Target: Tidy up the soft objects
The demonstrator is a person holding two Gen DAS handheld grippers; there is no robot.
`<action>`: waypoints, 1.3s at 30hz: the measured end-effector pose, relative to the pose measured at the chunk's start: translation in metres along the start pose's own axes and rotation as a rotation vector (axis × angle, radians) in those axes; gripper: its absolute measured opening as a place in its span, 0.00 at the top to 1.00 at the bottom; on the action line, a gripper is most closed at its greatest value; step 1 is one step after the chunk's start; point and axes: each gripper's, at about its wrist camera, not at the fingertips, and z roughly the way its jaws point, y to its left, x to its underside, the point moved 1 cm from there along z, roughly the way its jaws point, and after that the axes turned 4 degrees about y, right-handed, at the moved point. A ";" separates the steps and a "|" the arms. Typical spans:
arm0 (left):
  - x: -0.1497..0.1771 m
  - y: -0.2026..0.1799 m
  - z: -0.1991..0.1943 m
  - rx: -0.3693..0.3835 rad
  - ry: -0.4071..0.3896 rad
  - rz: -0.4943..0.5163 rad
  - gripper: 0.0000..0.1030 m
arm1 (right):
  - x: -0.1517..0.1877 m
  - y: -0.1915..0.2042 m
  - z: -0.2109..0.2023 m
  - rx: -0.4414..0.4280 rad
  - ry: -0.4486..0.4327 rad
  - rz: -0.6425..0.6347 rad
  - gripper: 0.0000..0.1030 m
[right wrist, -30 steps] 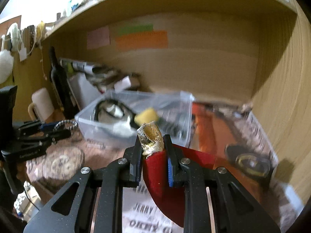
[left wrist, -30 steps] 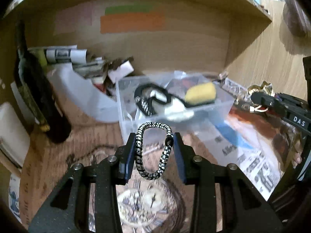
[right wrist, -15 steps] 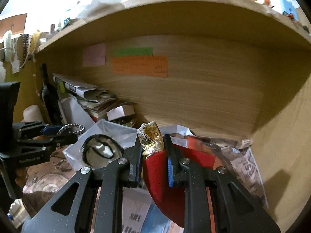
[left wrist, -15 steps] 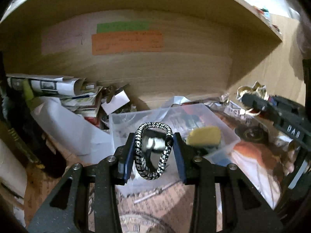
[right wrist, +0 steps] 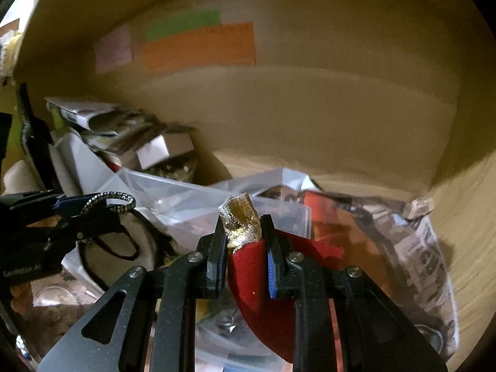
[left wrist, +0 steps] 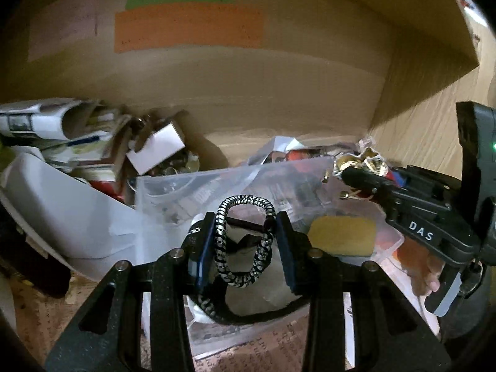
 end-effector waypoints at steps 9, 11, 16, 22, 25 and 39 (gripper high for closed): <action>0.004 -0.005 0.030 -0.010 0.070 0.011 0.51 | 0.006 -0.002 0.019 -0.029 0.075 0.027 0.61; 0.005 -0.004 0.031 -0.010 0.074 0.010 0.49 | 0.006 0.000 0.018 -0.025 0.073 0.022 0.53; 0.004 -0.004 0.025 0.012 0.072 -0.004 0.42 | 0.005 0.004 0.005 -0.032 0.044 0.015 0.27; 0.002 -0.003 -0.002 0.016 0.009 -0.021 0.42 | 0.002 0.010 -0.020 -0.037 -0.022 -0.003 0.27; 0.000 -0.005 -0.026 0.009 -0.057 -0.023 0.42 | -0.001 0.014 -0.040 -0.037 -0.072 -0.014 0.27; -0.001 -0.015 -0.129 -0.040 -0.319 -0.019 0.40 | -0.005 0.035 -0.140 -0.035 -0.341 -0.051 0.20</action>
